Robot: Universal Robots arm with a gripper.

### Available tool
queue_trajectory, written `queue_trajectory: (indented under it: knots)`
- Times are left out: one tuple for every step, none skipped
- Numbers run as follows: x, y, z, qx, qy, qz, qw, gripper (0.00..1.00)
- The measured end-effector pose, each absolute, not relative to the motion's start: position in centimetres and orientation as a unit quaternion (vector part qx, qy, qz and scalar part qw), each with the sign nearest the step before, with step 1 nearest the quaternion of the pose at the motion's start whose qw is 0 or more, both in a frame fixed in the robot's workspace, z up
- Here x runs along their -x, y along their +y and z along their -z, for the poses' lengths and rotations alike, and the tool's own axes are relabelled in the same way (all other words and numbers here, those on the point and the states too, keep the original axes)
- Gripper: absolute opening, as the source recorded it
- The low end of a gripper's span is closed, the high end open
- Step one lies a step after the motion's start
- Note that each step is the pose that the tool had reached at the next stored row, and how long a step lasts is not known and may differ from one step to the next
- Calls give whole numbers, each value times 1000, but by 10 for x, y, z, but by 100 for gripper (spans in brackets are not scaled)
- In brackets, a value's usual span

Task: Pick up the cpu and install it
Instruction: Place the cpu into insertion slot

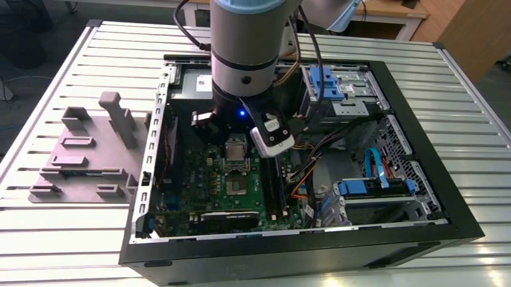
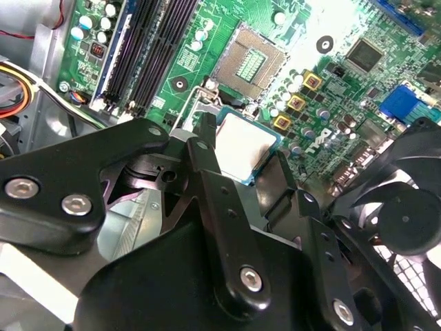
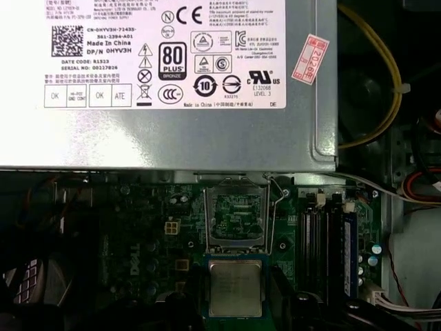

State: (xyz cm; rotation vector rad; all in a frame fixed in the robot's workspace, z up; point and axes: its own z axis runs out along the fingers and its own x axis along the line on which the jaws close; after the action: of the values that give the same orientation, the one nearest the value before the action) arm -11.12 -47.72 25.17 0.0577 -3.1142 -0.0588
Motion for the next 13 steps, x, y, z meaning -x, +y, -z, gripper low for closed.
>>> queue_trajectory:
  knots:
    - [111,-477,-251,-19,-1000,19,13,47]
    - [111,-477,-250,-19,-1000,19,13,47]
    - [111,-477,-249,-19,-1000,19,13,47]
    - [111,-477,-248,-19,-1000,19,13,47]
    - [111,-477,-247,-19,-1000,19,13,47]
    - [111,-477,-246,-19,-1000,19,13,47]
    - [111,-477,-246,-19,-1000,19,13,47]
    - [111,-477,-245,-19,-1000,19,13,47]
    - [111,-477,-244,-19,-1000,19,13,47]
    - [111,-477,-244,-19,-1000,19,13,47]
    - [111,-477,-243,-19,-1000,19,13,47]
    - [111,-477,-243,-19,-1000,19,13,47]
    - [111,-477,-242,-19,-1000,19,13,47]
